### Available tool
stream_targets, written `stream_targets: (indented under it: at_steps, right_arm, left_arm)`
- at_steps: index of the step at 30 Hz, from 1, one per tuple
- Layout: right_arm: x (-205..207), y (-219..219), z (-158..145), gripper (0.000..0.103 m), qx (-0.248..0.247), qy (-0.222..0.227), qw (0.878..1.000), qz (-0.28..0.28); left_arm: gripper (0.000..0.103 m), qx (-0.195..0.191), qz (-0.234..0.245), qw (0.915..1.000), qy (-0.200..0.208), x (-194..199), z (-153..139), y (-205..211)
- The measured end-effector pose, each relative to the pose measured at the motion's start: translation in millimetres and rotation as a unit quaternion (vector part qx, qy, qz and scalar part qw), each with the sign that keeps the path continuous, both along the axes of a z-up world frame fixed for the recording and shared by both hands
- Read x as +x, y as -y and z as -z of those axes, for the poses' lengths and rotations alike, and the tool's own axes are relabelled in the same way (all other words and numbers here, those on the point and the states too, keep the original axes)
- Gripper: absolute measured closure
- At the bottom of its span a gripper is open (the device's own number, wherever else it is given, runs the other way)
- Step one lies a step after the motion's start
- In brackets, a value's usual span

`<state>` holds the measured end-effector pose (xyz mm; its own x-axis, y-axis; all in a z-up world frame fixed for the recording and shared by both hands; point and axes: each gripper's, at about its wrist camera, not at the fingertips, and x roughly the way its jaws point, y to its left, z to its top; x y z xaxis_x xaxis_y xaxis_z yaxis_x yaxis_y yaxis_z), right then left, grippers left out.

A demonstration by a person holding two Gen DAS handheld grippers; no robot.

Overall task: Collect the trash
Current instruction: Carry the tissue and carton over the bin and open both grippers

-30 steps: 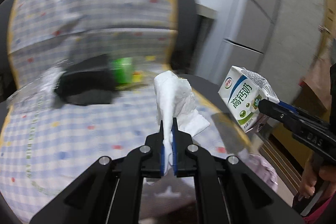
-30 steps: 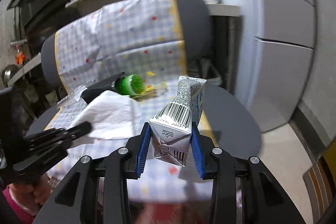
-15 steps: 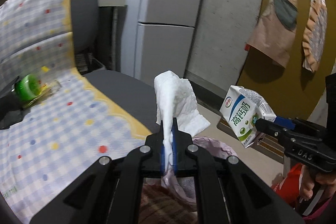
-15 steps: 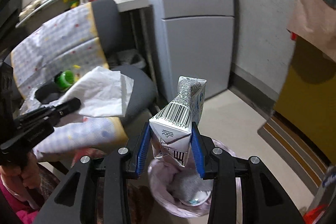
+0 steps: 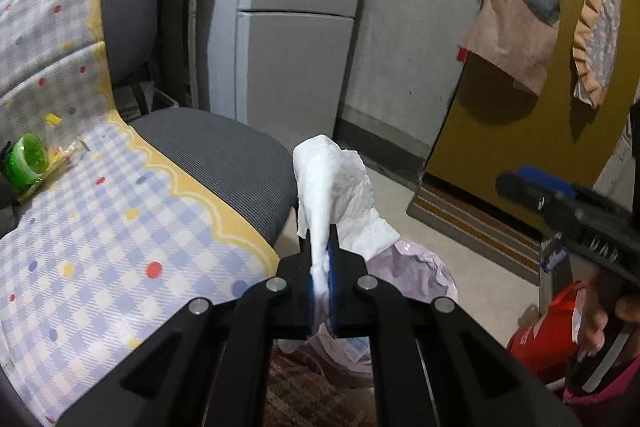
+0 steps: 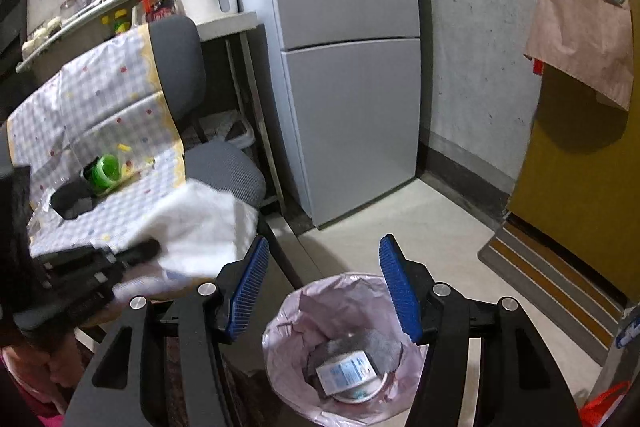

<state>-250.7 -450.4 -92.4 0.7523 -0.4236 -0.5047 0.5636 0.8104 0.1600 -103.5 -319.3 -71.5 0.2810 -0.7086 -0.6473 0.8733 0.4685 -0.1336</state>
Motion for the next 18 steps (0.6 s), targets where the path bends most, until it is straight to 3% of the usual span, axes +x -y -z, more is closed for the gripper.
stream_targets:
  at_steps: [13, 15, 18]
  right_arm:
    - [-22, 25, 3, 0.044, 0.015, 0.025, 0.999, 0.025]
    - [-27, 31, 3, 0.044, 0.019, 0.028, 0.999, 0.033]
    - [-32, 35, 4, 0.044, 0.022, 0.031, 0.998, 0.042]
  left_arm:
    - [0.098, 0.056, 0.109, 0.9924, -0.009, -37, 33, 65]
    - [0.095, 0.061, 0.118, 0.9911, -0.012, -39, 35, 71]
    - [0.070, 0.067, 0.122, 0.9901, -0.014, -41, 39, 77]
